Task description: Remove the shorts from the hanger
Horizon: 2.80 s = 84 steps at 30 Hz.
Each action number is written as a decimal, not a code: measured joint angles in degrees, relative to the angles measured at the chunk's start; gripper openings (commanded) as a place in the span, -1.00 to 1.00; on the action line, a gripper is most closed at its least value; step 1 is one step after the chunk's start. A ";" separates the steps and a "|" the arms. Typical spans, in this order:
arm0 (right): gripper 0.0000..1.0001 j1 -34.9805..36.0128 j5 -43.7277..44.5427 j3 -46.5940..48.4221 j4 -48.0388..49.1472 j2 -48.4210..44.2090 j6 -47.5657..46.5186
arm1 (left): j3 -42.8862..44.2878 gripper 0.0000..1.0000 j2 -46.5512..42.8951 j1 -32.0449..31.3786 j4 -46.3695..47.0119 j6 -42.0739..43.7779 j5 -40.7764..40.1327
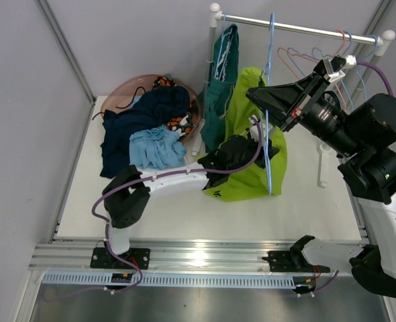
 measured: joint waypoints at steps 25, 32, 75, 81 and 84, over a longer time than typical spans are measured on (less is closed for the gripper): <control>-1.00 2.62 13.20 1.64 -4.55 -7.21 -9.64 | 2.19 -1.00 -15.78 4.17 -30.82 1.09 -11.32; -1.00 -2.86 10.27 1.18 -3.96 -0.90 -12.63 | 10.38 -1.00 -40.52 6.47 -40.06 6.62 -16.90; -1.00 -39.56 -23.37 -9.49 31.69 22.93 7.43 | 45.46 0.98 14.69 56.04 -49.27 -2.03 4.44; -1.00 -40.98 -23.37 -11.34 33.94 22.88 8.04 | 35.06 0.98 6.56 56.00 -47.08 -3.93 5.20; -1.00 -41.29 -23.17 -15.13 34.88 22.73 8.04 | 28.87 0.99 -0.07 55.69 -44.68 -4.09 5.66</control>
